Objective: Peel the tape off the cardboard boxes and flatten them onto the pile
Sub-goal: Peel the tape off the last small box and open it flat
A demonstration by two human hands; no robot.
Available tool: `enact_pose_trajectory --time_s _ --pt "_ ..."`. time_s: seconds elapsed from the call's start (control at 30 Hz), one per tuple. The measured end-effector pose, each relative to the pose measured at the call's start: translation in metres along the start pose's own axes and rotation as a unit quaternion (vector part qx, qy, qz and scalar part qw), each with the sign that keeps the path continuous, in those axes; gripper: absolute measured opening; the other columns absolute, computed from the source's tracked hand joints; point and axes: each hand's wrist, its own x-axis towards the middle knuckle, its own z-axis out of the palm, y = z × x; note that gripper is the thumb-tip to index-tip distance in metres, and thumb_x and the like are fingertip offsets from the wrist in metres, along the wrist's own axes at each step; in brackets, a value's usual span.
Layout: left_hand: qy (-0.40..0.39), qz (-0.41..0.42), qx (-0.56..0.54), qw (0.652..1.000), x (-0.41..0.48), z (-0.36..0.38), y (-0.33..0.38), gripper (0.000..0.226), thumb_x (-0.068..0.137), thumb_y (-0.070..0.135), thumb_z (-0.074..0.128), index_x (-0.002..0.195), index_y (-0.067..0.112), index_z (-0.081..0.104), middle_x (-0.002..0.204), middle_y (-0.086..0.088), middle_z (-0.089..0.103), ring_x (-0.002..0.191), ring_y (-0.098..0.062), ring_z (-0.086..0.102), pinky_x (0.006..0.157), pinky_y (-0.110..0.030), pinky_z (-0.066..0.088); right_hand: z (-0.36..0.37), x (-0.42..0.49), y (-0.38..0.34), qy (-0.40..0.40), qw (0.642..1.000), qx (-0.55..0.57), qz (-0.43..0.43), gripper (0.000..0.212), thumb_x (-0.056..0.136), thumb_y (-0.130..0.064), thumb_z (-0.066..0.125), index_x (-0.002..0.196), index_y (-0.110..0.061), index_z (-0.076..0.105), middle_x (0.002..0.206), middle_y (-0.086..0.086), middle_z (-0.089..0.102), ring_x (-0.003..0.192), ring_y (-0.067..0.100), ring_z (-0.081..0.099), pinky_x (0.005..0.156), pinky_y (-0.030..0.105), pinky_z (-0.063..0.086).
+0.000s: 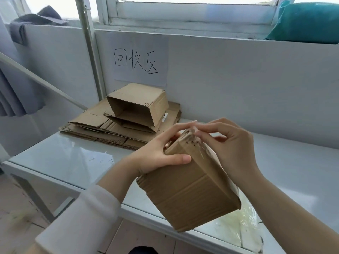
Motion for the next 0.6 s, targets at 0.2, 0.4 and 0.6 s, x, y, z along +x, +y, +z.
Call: enact_pose_trajectory --time_s 0.2,0.4,0.6 --pt "0.061 0.014 -0.026 0.998 -0.008 -0.011 -0.003 0.057 0.059 0.051 0.063 0.113 0.048 0.048 0.113 0.002 0.053 0.096 -0.004 0.058 0.081 -0.018 0.048 -0.009 -0.003 0.000 0.003 1.000 0.013 0.013 0.011 0.067 -0.032 0.070 0.076 -0.039 0.068 0.082 -0.017 0.068 0.076 0.004 0.065 0.061 0.009 0.048" --pt "0.186 0.030 -0.051 0.981 -0.024 -0.026 -0.016 0.073 0.048 0.071 0.070 0.112 0.044 0.049 0.111 0.008 0.054 0.090 -0.003 0.059 0.069 -0.014 0.050 -0.027 -0.009 0.018 0.047 0.989 0.120 0.070 0.012 0.069 -0.024 0.069 0.068 -0.035 0.071 0.072 -0.016 0.069 0.069 0.006 0.062 0.062 0.015 0.053" --pt "0.285 0.021 -0.062 0.956 -0.031 -0.030 -0.030 0.055 0.056 0.056 0.061 0.109 0.045 0.047 0.104 0.017 0.052 0.083 0.007 0.057 0.063 -0.009 0.048 -0.051 -0.013 0.056 0.161 0.959 0.130 0.191 0.018 0.081 -0.013 0.067 0.072 -0.028 0.069 0.069 -0.009 0.065 0.061 0.003 0.058 0.056 0.013 0.052"
